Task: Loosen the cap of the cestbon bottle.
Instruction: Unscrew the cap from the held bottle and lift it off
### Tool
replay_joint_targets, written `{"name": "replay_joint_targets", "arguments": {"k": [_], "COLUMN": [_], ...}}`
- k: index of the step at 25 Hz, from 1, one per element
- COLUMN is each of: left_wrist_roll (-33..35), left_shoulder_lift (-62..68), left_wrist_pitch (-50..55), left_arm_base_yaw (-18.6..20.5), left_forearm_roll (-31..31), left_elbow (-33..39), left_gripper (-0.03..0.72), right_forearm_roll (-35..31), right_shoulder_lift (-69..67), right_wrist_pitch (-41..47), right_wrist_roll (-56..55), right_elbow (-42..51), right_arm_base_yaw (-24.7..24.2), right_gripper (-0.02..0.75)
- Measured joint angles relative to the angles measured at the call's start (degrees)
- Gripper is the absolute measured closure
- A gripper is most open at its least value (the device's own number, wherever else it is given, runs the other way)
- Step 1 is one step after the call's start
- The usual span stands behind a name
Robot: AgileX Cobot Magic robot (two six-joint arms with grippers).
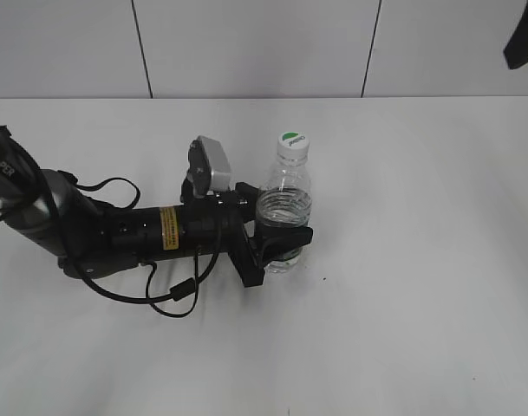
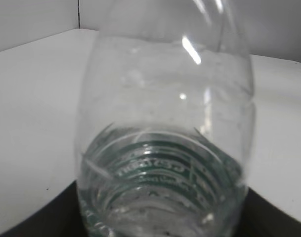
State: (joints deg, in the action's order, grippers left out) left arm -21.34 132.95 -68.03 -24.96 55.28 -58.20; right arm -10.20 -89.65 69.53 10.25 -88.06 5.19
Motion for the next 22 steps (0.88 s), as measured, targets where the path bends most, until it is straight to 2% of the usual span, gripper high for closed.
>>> {"name": "replay_joint_targets", "arguments": {"k": [15,22], "left_wrist_roll": [0.0,0.0], "left_shoulder_lift": [0.0,0.0], "left_wrist_pitch": [-0.07,-0.05], "left_arm_base_yaw": [0.0,0.0], "left_forearm_roll": [0.0,0.0], "left_elbow": [0.0,0.0], "left_gripper": [0.286,0.286], "right_forearm_roll": [0.76,-1.68], "right_shoulder_lift": [-11.53,-15.03], "right_wrist_pitch": [0.25,0.3], "right_wrist_roll": [-4.81,-12.9], "right_elbow": [-8.98,-11.75], "right_arm_base_yaw": [19.31,23.0], "right_gripper": [0.146,0.146]}}
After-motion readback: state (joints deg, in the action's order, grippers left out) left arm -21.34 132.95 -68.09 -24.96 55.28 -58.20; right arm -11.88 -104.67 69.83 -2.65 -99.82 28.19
